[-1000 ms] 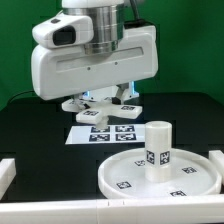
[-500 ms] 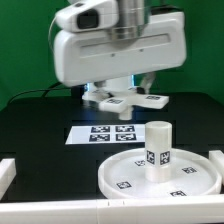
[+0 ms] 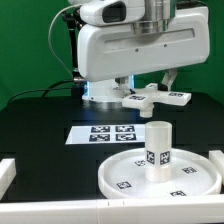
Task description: Assemble round table
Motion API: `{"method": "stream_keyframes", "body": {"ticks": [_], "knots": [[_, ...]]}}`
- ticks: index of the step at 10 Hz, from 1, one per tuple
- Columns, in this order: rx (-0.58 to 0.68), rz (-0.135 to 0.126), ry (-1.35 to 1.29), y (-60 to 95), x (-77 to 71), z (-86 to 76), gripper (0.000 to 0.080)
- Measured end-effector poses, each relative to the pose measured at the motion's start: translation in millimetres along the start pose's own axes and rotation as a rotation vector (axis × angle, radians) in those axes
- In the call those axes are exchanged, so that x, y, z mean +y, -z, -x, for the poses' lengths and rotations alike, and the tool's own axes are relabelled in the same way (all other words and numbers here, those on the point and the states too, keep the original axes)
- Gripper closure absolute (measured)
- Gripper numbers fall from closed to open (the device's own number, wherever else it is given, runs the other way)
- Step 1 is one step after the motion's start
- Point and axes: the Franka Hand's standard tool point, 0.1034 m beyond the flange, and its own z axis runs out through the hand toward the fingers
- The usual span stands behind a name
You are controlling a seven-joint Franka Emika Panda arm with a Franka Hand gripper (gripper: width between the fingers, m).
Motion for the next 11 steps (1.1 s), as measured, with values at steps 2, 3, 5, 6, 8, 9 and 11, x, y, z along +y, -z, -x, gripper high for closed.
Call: {"method": "stream_keyframes", "body": {"ticks": [2, 3, 5, 6, 8, 9, 11], "knots": [[0.003, 0.001, 0.004, 0.0, -2.1, -4.9, 0.0348], [0.006, 0.002, 0.005, 1.0, -3.3, -10.9, 0.0348], [0.008, 0.001, 0.002, -2.3, -11.2, -14.1, 0.0348], [0.004, 0.0, 0.004, -5.7, -12.1, -13.6, 0.0348], [0.004, 0.001, 0.008, -12.4, -17.2, -15.6, 0.0348], [0.002, 0.001, 0.009, -13.7, -18.0, -14.6, 0.0348], [0.001, 0.001, 0.01, -14.4, -16.8, -14.0, 0.0348]]}}
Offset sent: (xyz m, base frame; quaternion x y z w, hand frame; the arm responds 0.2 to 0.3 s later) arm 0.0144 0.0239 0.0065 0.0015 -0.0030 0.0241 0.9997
